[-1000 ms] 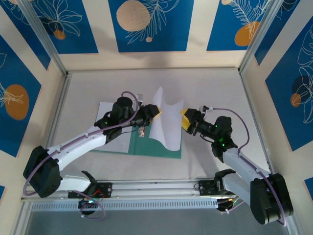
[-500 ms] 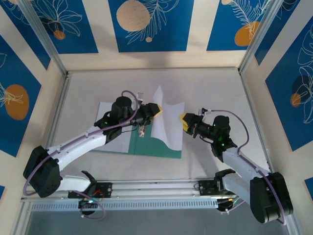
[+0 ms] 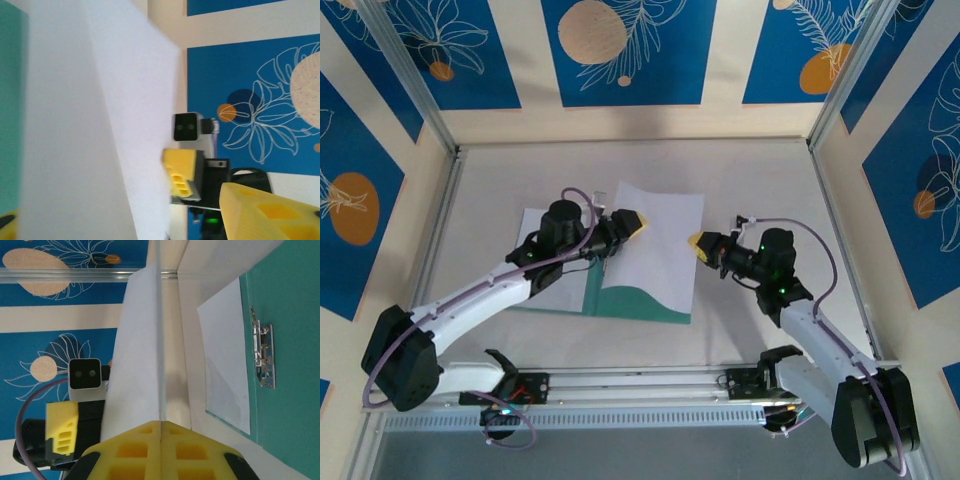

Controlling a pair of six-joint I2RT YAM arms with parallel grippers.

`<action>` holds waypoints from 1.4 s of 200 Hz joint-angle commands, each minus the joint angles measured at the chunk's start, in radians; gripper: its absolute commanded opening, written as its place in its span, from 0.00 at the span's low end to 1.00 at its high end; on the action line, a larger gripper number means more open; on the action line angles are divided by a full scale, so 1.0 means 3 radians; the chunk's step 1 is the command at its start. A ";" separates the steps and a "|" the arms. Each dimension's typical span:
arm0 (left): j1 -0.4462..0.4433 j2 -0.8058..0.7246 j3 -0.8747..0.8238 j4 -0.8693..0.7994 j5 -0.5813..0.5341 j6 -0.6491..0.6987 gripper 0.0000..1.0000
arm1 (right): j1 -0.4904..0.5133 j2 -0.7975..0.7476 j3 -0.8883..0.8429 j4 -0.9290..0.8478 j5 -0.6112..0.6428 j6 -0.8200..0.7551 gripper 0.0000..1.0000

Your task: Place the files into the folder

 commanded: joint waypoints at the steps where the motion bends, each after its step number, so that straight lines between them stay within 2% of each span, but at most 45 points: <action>1: 0.0112 -0.0173 -0.0131 -0.0128 0.0049 0.0148 0.67 | -0.0074 -0.0050 0.0277 -0.0521 -0.0184 -0.0468 0.04; 60: 0.0433 -0.0400 -0.0610 -0.0258 0.0175 0.0233 0.71 | -0.0150 0.0253 0.1160 -0.1778 -0.0446 -0.1691 0.02; 99: 0.0521 -0.0227 -0.0686 -0.0306 0.0327 0.0440 0.71 | -0.0098 0.0723 0.1703 -0.2389 -0.0596 -0.2321 0.00; 120: 0.0606 -0.0143 -0.0761 -0.0260 0.0353 0.0496 0.71 | -0.0005 0.0975 0.1997 -0.2699 -0.0542 -0.2532 0.00; 158: 0.0863 -0.0113 -0.0874 -0.0387 0.0367 0.0659 0.69 | 0.0262 0.1185 0.2360 -0.2871 -0.0293 -0.2606 0.00; 193: 0.1054 -0.0270 -0.0808 -0.0978 0.0157 0.1015 0.69 | 0.0549 0.1367 0.2673 -0.2943 -0.0133 -0.2574 0.00; 227: 0.1219 -0.0442 -0.0805 -0.1276 0.0082 0.1171 0.69 | 0.0795 0.1494 0.2886 -0.2850 -0.0044 -0.2444 0.00; 253: 0.1287 -0.0585 -0.0820 -0.1415 0.0025 0.1227 0.69 | 0.0882 0.1525 0.2847 -0.2649 0.0143 -0.2311 0.00; 280: 0.1338 -0.0654 -0.0865 -0.1462 0.0025 0.1244 0.68 | 0.0884 0.1593 0.2568 -0.2325 0.0272 -0.2097 0.00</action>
